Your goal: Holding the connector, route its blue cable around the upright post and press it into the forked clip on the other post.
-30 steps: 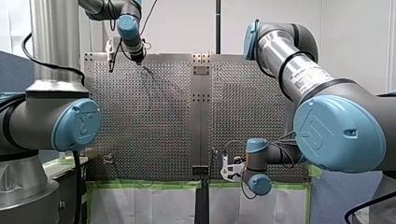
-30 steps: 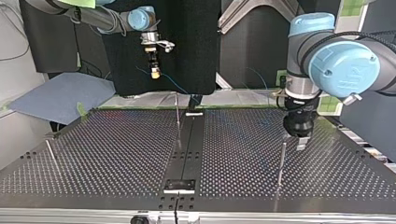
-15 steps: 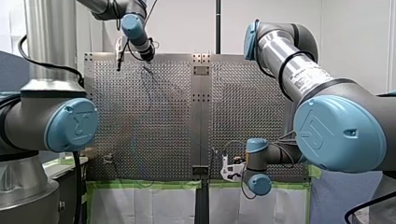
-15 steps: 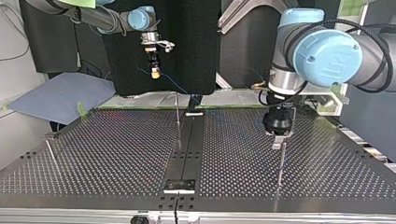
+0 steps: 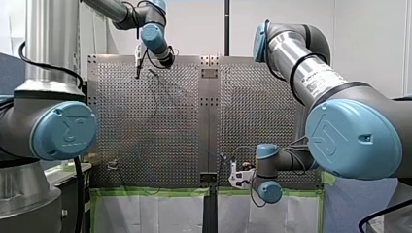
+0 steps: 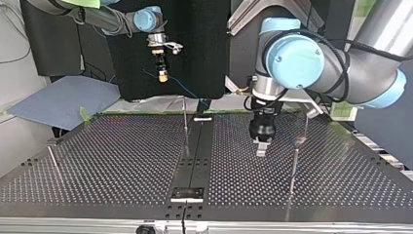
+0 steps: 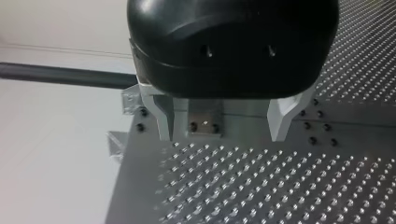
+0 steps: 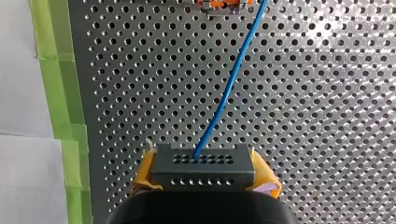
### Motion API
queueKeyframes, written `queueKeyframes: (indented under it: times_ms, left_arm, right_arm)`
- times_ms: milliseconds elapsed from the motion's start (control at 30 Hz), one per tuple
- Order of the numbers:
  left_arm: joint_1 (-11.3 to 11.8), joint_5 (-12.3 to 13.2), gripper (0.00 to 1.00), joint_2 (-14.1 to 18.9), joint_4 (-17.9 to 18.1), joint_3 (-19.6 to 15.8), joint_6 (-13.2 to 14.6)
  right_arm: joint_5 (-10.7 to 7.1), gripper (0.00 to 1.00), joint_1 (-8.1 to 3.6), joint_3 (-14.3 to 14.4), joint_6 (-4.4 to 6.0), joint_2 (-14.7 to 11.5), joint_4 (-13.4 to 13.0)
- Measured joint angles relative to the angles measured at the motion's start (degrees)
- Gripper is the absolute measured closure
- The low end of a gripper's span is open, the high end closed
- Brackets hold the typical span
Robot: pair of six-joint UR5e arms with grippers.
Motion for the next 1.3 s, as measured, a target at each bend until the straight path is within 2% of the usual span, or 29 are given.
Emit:
queueKeyframes:
  times_ms: [333,533,800,1033,1300]
  left_arm:
    - [-5.68,-5.33,0.0,-5.67,5.69,0.04,1.54]
    - [-7.66,-5.49,0.0,-9.12,9.13,0.04,2.04]
    - [-6.61,-8.32,0.0,-13.53,13.51,0.12,3.73]
    - [-5.12,-12.37,0.0,-17.49,17.51,0.97,7.54]
    - [-3.78,-16.35,0.0,-18.47,19.5,1.29,11.51]
  right_arm:
    - [-0.03,1.0,0.04,-0.01,-0.13,0.01,-0.1]
    - [-0.04,1.0,0.09,-0.02,-0.19,0.01,-0.12]
    - [-0.05,1.0,0.22,-0.01,-0.2,0.01,-0.13]
    - [-0.12,1.0,0.39,-0.01,-0.2,0.02,-0.18]
    - [-0.12,1.0,0.5,0.01,-0.2,0.02,-0.17]
